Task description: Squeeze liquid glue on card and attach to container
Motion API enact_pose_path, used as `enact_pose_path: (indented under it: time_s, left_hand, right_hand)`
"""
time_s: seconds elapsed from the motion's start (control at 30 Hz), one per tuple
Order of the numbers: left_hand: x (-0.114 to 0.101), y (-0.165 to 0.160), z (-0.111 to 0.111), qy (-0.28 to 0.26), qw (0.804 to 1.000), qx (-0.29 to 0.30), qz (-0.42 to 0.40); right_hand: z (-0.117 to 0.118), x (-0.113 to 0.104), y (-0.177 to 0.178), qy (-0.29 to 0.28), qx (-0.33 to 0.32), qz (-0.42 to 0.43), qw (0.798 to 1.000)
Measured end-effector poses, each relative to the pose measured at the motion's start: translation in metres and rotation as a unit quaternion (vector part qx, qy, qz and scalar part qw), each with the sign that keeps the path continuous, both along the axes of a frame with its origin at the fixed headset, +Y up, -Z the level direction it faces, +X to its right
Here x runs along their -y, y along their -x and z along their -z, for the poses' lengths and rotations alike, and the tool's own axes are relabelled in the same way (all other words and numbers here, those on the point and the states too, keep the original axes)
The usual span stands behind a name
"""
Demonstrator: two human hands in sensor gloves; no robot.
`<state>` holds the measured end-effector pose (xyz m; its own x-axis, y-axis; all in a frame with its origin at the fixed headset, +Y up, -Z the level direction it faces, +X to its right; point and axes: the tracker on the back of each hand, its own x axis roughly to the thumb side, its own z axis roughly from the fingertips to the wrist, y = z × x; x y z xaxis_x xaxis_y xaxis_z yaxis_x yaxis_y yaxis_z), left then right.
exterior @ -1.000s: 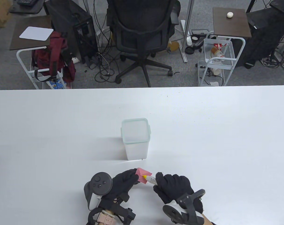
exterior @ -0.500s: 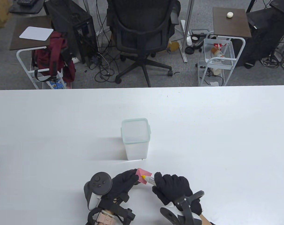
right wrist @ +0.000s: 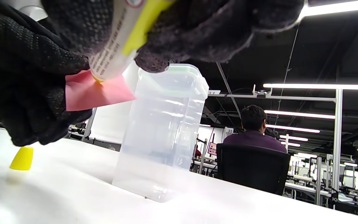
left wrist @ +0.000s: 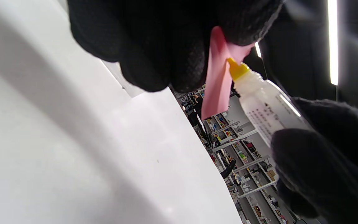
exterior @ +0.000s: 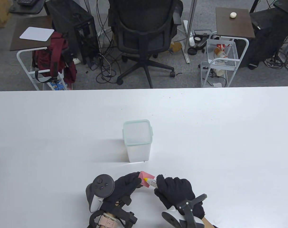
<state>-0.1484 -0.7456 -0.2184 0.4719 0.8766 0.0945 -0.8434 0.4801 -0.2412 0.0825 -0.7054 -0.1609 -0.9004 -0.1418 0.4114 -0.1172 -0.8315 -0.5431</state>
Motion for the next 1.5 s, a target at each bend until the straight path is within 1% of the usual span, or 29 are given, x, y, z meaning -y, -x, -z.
enact_pose_path:
  time_s: [0.1, 0.83, 1.0, 1.5]
  left_hand:
    - [0.0001, -0.0003, 0.0000, 0.000, 1.000, 0.002, -0.001]
    - [0.0017, -0.0029, 0.0004, 0.008, 1.000, 0.009, -0.004]
    - [0.0019, -0.0028, 0.0007, 0.008, 1.000, 0.008, -0.004]
    - [0.0020, -0.0027, 0.0005, 0.009, 1.000, 0.008, -0.004]
  right_hand:
    - [-0.0019, -0.0015, 0.0013, -0.013, 0.002, -0.010, 1.000]
    - [-0.0052, -0.0034, 0.0022, -0.032, 0.000, -0.026, 0.999]
    - [-0.0041, -0.0028, 0.0009, -0.022, 0.008, -0.023, 0.999]
    - [-0.0042, -0.0032, 0.0009, -0.025, 0.005, -0.027, 0.999]
